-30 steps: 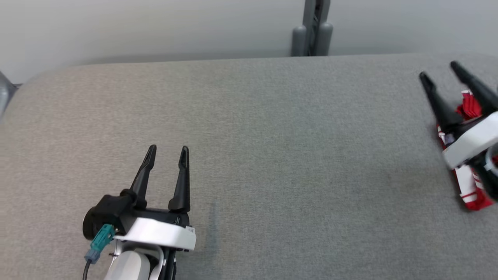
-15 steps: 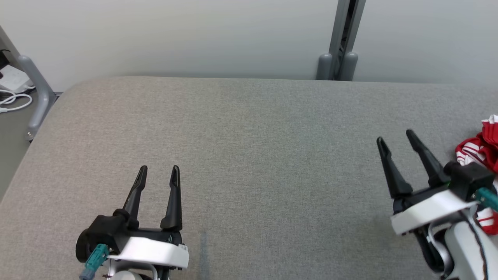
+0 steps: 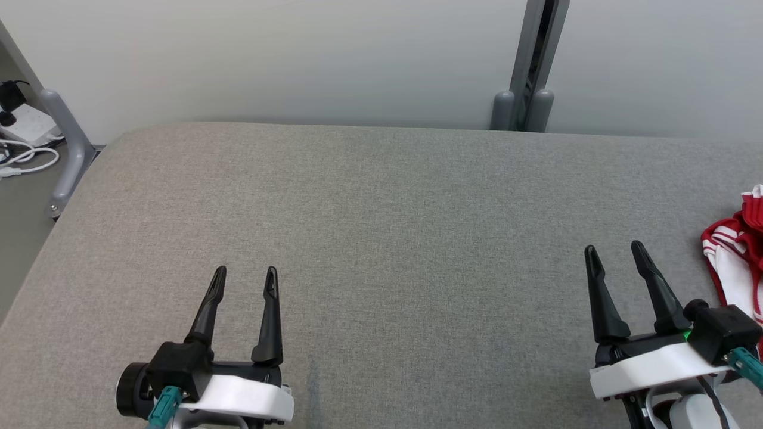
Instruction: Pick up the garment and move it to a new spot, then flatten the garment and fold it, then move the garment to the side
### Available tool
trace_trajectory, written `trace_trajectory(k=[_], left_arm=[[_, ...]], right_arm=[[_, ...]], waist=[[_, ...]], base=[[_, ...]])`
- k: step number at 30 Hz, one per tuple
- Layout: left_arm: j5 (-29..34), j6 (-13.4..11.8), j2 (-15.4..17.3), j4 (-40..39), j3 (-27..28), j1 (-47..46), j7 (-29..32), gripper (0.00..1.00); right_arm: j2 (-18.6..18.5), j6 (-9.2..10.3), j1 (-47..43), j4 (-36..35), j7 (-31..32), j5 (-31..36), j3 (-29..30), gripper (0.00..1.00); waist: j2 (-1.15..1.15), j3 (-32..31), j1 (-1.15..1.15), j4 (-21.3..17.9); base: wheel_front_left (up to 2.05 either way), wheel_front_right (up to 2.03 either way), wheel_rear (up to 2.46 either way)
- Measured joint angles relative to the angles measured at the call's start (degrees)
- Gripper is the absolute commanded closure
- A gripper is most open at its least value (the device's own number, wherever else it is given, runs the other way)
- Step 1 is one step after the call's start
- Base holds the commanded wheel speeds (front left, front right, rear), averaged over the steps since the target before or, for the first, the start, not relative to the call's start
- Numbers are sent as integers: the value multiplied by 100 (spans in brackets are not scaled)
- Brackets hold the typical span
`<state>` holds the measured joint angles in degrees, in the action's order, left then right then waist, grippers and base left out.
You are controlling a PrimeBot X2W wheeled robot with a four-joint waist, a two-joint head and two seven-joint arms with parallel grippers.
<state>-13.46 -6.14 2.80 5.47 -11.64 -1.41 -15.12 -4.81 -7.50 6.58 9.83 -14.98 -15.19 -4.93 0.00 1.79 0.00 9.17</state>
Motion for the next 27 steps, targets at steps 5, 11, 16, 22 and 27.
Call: trace_trajectory(k=[5,11,16,22,27], left_arm=[[-24,-47,1,-44,-18,1,0,0],[-2,-55,3,-101,12,1,-1,0],[29,58,0,-74,42,10,0,0],[7,141,4,-12,67,83,-1,0],[-78,261,2,156,70,112,0,0]], right_arm=[[94,0,-88,-33,0,70,-37,0],[136,0,-125,-35,0,119,-67,0],[152,0,-128,-31,0,163,-69,0],[164,0,-130,-33,0,162,-75,0],[172,0,-132,-34,0,162,-92,0]], waist=[[0,20,0,-23],[0,16,0,-48],[0,-2,0,-66],[0,-27,0,-81],[0,-34,0,-82]], base=[[0,0,0],[0,0,0],[0,0,0],[0,0,0],[0,0,0]])
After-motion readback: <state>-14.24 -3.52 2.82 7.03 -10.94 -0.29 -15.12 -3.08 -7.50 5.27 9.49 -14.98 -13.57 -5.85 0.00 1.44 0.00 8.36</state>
